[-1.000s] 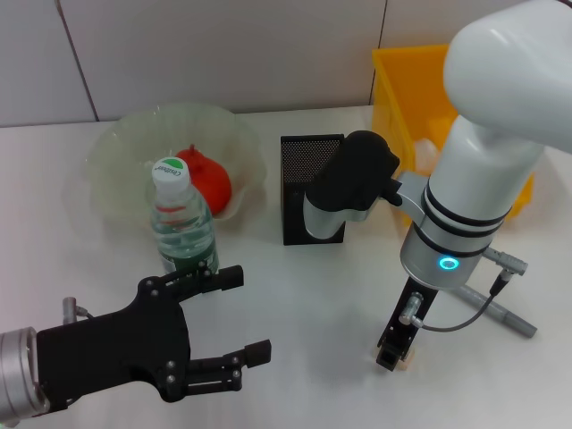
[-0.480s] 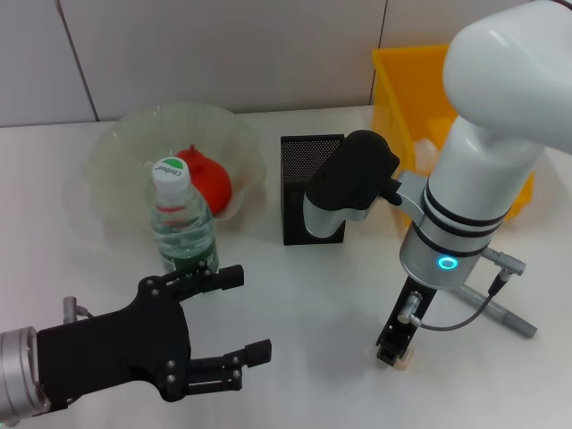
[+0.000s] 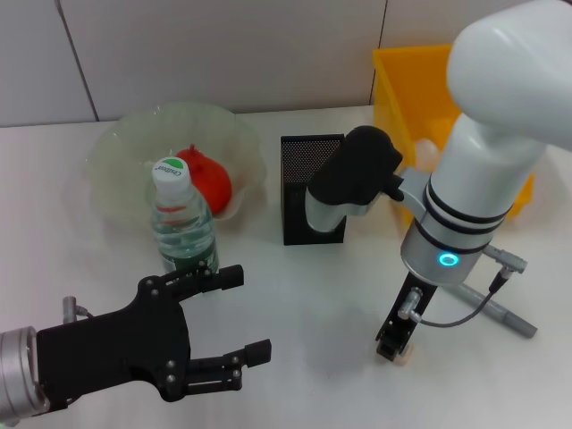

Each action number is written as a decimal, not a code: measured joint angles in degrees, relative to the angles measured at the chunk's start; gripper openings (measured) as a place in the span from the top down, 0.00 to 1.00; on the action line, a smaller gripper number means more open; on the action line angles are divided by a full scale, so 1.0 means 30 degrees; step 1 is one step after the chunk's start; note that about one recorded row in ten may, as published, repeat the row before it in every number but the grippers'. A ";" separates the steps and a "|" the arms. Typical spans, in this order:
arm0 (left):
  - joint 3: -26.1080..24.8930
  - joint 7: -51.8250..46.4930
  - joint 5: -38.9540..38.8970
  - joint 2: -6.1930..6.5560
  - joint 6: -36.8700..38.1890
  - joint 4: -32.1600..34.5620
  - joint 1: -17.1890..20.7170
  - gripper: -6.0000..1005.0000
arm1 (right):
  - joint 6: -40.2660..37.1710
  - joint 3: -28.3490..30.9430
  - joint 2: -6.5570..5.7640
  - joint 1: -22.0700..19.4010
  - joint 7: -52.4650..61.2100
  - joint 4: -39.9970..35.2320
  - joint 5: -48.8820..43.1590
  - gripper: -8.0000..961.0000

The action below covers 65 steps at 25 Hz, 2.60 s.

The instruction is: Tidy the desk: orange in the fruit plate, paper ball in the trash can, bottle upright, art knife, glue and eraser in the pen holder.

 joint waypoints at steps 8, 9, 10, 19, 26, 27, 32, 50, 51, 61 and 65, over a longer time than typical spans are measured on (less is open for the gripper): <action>-0.0002 -0.0001 0.0000 0.0000 0.0008 0.0074 -0.0001 0.13 | -0.0709 0.1249 -0.0088 -0.0490 0.0094 0.1889 -0.0923 0.73; -0.0002 0.0000 -0.0001 0.0000 0.0017 0.0083 -0.0003 0.13 | -0.0753 0.1494 -0.0097 -0.0576 0.0099 0.2262 -0.1169 0.73; -0.0003 -0.0001 0.0001 0.0000 0.0022 0.0085 -0.0007 0.13 | -0.0885 0.1848 -0.0102 -0.0677 0.0101 0.2746 -0.1430 0.73; -0.0002 0.0187 -0.0048 -0.0042 0.0031 -0.0054 -0.0117 0.13 | -0.2259 0.4487 -0.0139 -0.1356 -0.0050 0.6945 -0.2383 0.73; -0.0002 0.0198 -0.0077 -0.0057 0.0031 -0.0023 -0.0195 0.13 | -0.3479 0.5407 -0.0164 -0.2151 -0.0128 1.0474 -0.2942 0.73; -0.0002 0.0199 -0.0081 -0.0059 0.0031 -0.0024 -0.0239 0.13 | -0.3612 0.5600 -0.0164 -0.2267 -0.0131 1.0889 -0.2976 0.73; -0.0001 0.0219 -0.0041 -0.0085 0.0002 -0.0059 -0.0347 0.13 | -0.3751 0.6755 -0.0164 -0.3028 -0.0392 1.2571 -0.2923 0.73; 0.0149 0.0230 0.0000 -0.0143 0.0031 -0.0070 -0.0352 0.13 | -0.1220 1.1725 -0.0078 -0.6116 -0.6056 1.3432 0.3255 0.73; 0.0159 0.0226 0.0000 -0.0150 0.0031 -0.0070 -0.0355 0.13 | -0.0964 1.1857 -0.0080 -0.6242 -0.6456 1.3244 0.3535 0.73; 0.0214 0.0192 -0.0087 -0.0206 0.0030 -0.0097 -0.0478 0.13 | 0.0901 1.5210 -0.0107 -0.6412 -1.1550 0.7854 0.8574 0.73; 0.0231 0.0072 -0.0094 -0.0218 -0.0012 -0.0115 -0.0606 0.13 | 0.0997 1.7220 -0.0196 -0.5870 -1.3949 0.4932 1.0183 0.73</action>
